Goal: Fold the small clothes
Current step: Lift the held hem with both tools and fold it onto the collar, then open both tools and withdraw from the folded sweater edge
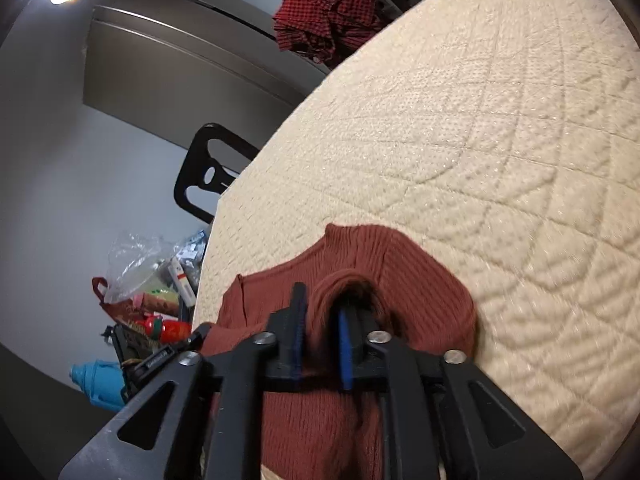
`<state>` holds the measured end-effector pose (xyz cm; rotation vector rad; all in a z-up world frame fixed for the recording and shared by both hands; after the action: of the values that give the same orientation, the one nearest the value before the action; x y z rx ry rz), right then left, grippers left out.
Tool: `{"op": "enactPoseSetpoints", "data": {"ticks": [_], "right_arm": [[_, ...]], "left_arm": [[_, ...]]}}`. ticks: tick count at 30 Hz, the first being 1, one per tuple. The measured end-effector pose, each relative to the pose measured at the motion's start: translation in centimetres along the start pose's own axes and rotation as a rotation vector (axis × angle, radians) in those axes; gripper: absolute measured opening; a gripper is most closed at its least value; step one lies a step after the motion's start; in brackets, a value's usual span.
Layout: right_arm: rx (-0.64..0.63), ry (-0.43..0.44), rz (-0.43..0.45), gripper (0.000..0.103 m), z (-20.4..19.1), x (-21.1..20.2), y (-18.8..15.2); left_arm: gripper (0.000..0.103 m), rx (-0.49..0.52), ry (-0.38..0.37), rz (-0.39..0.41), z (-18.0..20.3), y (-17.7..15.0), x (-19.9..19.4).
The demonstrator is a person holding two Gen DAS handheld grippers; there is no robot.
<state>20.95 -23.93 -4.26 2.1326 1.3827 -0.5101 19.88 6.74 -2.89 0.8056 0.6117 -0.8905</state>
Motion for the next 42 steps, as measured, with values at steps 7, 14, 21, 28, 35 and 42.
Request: {"op": "enactPoseSetpoints", "data": {"ticks": [7,14,21,28,35,42], "right_arm": [[0.042,0.023,0.047,0.042,0.4,-1.2,1.0],[-0.073,-0.034,0.097,0.042,-1.5,-3.1,-0.9],[-0.245,-0.178,0.092,0.040,-2.0,-4.9,-6.8],[-0.374,-0.252,0.091,0.017,-2.7,-5.3,-10.2],[-0.303,-0.350,0.098,0.006,-0.1,-5.2,-9.6],[-0.440,-0.336,0.057,0.009,-4.6,-2.7,-11.9]], "left_arm": [[0.033,0.010,0.017,0.099,0.0,0.6,-2.6],[0.033,0.125,0.082,0.149,1.3,-1.2,-5.1],[0.033,0.276,0.136,0.097,2.4,-6.7,-5.1],[0.033,0.424,0.167,0.094,4.7,-10.7,-5.1],[0.033,0.419,0.247,0.060,4.0,-10.8,-3.8],[0.033,0.503,0.185,0.048,8.7,-13.7,-3.4]]}}
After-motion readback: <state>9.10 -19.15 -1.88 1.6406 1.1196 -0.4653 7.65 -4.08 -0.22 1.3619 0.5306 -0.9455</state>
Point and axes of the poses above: each gripper's, at about its wrist camera, not at the fingertips, and x roughly the way its jaws point, z to its right, y to its top, the point moved 6 cm from there along x, roughly the way its jaws point, and after that the axes turned 9 degrees about -z, right-handed, at the moved point
